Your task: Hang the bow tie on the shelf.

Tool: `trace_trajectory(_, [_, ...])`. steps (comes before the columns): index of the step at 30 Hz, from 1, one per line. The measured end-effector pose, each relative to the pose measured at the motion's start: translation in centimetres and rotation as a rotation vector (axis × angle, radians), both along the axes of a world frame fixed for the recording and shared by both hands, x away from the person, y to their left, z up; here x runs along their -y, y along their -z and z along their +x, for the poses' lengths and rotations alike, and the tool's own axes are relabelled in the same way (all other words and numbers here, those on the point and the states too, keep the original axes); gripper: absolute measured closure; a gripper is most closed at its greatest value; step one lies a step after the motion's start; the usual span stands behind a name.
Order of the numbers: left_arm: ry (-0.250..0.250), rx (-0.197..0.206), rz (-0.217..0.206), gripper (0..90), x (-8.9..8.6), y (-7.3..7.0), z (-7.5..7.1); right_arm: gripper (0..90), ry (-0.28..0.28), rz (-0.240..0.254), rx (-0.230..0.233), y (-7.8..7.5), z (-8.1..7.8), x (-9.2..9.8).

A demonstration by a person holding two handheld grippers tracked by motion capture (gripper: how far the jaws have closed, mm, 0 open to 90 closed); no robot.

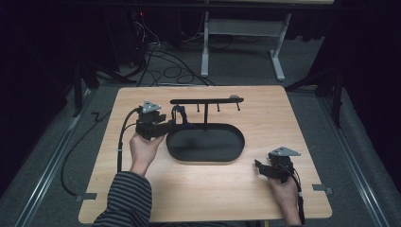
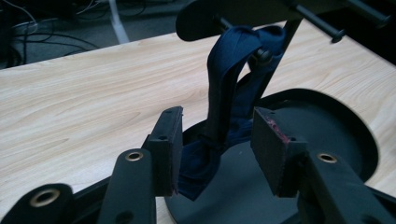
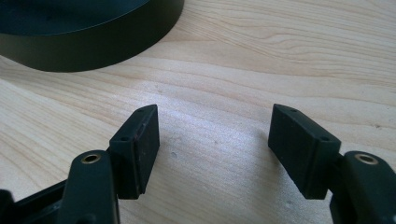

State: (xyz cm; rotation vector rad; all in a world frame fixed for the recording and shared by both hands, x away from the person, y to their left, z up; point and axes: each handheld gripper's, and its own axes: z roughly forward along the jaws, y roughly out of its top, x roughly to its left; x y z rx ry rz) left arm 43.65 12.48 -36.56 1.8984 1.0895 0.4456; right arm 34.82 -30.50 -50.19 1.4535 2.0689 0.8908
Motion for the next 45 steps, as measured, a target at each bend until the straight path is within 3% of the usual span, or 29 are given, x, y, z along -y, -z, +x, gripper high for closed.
trace_trajectory(4, [0.003,-0.003,-0.006,52.5,-0.5,0.1,-0.4,35.4,0.001,-0.002,0.000,0.0,0.0,0.0])
trace_trajectory(9, [0.002,0.024,-0.014,49.0,-1.5,-0.4,-1.4,35.5,0.001,0.000,0.001,0.0,0.0,0.0])
trace_trajectory(19, [-0.030,0.055,-0.067,45.5,-4.3,-1.0,-3.2,35.7,0.002,0.000,0.001,0.0,0.0,0.0])
trace_trajectory(31, [-0.074,0.050,-0.101,44.6,-7.4,-0.4,-4.7,35.7,0.005,-0.003,0.001,0.0,0.0,0.0])
trace_trajectory(45, [-0.094,0.035,-0.113,43.3,-9.1,0.8,-6.4,35.7,0.005,-0.004,0.002,0.0,0.0,0.0])
